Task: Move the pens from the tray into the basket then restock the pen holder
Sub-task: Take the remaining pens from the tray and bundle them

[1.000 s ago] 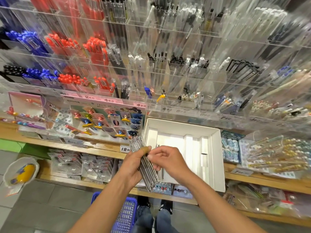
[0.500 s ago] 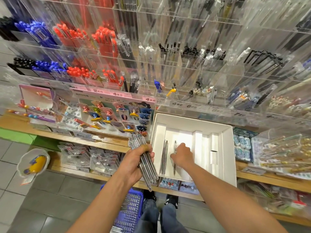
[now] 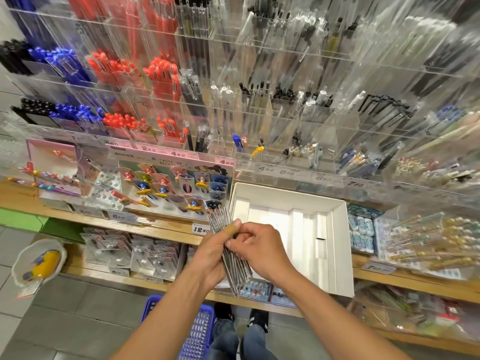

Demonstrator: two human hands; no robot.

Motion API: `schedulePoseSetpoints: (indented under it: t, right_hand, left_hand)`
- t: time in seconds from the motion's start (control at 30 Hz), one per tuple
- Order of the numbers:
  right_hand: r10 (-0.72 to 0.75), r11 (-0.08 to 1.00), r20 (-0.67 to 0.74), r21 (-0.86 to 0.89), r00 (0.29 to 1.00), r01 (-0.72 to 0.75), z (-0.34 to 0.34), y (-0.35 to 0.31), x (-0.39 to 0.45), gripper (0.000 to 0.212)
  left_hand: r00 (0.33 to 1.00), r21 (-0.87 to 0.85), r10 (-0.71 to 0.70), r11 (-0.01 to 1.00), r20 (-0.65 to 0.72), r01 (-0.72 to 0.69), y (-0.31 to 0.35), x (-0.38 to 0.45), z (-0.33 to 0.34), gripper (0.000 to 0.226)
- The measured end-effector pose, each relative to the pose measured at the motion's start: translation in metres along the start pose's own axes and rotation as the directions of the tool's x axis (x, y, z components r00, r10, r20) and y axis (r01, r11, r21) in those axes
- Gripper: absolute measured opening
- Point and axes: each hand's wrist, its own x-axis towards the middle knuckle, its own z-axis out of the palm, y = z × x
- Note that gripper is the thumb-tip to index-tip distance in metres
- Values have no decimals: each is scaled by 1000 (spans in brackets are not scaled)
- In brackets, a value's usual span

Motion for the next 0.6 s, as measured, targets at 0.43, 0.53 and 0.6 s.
schedulePoseSetpoints:
  t: [0.43,0.53,0.6]
  right_hand:
    - [346,915,-130,-173,929,-365,-14,86,66,12]
    - [393,808,-77,-447,916,-384,5,115,80,15]
    - [409,773,-100,-491,907,-402,14,125,85,25]
  left_hand:
    - [988,72,65,996,-140,-56,9,-4,-21,7]
    - [988,74,58,996,-145,-48,10,-2,-25,4]
    - [989,74,55,996,-140,-45,11,-1,-26,13]
